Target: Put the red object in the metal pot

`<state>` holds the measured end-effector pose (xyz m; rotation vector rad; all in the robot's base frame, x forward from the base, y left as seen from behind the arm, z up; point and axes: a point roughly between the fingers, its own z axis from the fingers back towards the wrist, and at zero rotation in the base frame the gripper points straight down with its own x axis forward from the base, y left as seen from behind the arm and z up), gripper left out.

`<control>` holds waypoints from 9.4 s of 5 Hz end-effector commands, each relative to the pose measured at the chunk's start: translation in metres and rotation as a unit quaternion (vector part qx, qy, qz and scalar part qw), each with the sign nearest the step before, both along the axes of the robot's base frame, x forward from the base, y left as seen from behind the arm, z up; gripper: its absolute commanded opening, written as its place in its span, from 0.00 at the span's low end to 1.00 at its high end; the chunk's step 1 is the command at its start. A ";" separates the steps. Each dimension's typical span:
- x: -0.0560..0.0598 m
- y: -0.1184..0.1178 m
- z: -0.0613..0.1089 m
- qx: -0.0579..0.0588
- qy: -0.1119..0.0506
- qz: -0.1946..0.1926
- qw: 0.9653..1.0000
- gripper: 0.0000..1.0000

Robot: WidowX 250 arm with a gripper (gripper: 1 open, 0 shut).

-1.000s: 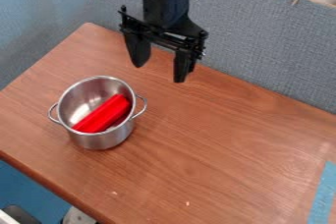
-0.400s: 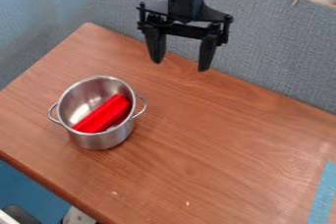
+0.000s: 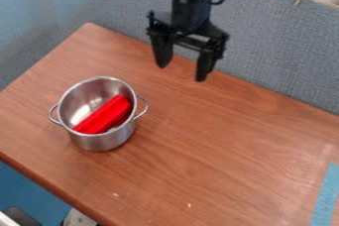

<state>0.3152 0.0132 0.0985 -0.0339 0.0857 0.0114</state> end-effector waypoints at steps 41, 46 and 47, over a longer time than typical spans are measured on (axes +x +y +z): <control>-0.025 -0.026 0.047 -0.038 -0.069 0.295 0.952 1.00; -0.025 -0.025 0.029 0.013 -0.065 0.413 0.908 1.00; -0.032 -0.041 0.042 0.046 -0.054 0.521 0.850 1.00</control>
